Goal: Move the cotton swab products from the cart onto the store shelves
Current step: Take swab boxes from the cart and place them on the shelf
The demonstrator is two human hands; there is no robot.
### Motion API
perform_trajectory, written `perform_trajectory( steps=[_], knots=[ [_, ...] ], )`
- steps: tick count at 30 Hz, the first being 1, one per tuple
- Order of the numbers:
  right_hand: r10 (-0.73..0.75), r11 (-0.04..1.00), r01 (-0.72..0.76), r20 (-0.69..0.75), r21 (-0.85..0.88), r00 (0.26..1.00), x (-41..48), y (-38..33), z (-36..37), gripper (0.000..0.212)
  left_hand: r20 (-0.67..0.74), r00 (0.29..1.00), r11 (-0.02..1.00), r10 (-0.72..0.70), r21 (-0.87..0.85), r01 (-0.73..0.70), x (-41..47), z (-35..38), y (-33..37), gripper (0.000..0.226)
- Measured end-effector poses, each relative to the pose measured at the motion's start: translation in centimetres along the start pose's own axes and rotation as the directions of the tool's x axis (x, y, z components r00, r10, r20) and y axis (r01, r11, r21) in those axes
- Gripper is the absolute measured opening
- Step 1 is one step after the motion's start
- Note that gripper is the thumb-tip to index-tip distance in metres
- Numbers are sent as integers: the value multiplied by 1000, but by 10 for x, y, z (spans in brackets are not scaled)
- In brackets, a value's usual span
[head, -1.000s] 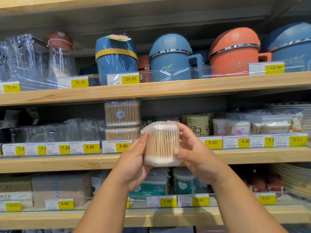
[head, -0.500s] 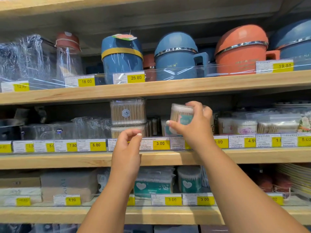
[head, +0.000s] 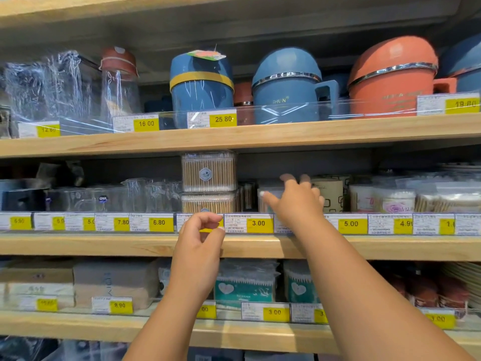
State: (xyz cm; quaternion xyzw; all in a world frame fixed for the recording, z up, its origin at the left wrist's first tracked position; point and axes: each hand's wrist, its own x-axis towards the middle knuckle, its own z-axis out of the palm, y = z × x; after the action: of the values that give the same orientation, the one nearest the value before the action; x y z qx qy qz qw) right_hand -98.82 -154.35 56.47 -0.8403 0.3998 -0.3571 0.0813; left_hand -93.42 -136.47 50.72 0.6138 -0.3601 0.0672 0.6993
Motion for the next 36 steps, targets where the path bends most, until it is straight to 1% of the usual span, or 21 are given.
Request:
perform_trajectory(
  steps=[1,3,4,5,8,14,16,18,20,22,24,26,29,31,34,36],
  knots=[
    [-21,999,24,-80,37,997,-4,3,-1,57,1,1000,1000,-1,1,1,0,0,-1,17],
    [-105,990,125,-255,65,961,-16,9,1,32,-1,1000,1000,-2,9,2,-1,-1,-2,18],
    [-153,984,172,-283,43,947,-21,11,3,24,-3,1000,1000,-3,13,3,-2,-1,-3,18],
    [-193,979,204,-260,14,946,-26,13,6,22,-6,1000,1000,-7,17,7,-3,-1,-4,17],
    [-224,974,222,-117,-30,967,-32,14,15,30,-1,999,999,-38,25,38,-7,-1,-5,18],
    [-231,973,230,-119,-23,966,-31,16,17,34,5,999,998,-40,41,40,-15,-4,-8,17],
    [-228,973,231,-145,4,963,-35,16,18,33,1,999,998,-43,45,43,-16,-7,-10,16],
    [-244,963,265,-237,58,940,-43,13,20,27,-4,999,998,-42,52,43,-19,-10,-11,16],
    [-295,931,348,-336,112,895,-56,6,21,24,-17,999,997,-39,64,40,-21,-14,-16,15],
    [-368,882,439,-334,171,868,-73,-6,27,28,-53,997,996,-49,78,53,-25,-21,-26,17],
    [-441,827,509,-288,240,850,-91,-16,36,29,-88,994,993,-58,93,66,-30,-31,-36,19],
    [-495,782,543,-227,304,839,-108,-24,52,27,-140,988,988,-63,132,82,-37,-46,-47,21],
    [-562,739,551,-94,388,821,-136,-38,90,35,-230,969,973,-95,187,139,-57,-79,-68,22],
    [-609,709,541,5,453,793,-157,-49,118,39,-290,948,952,-134,227,204,-73,-104,-83,20],
    [-673,666,466,199,582,712,-200,-70,166,35,-406,889,898,-214,276,342,-104,-151,-115,20],
    [-710,644,385,328,661,623,-235,-83,198,36,-481,827,842,-290,282,459,-133,-185,-136,15]
  ],
)
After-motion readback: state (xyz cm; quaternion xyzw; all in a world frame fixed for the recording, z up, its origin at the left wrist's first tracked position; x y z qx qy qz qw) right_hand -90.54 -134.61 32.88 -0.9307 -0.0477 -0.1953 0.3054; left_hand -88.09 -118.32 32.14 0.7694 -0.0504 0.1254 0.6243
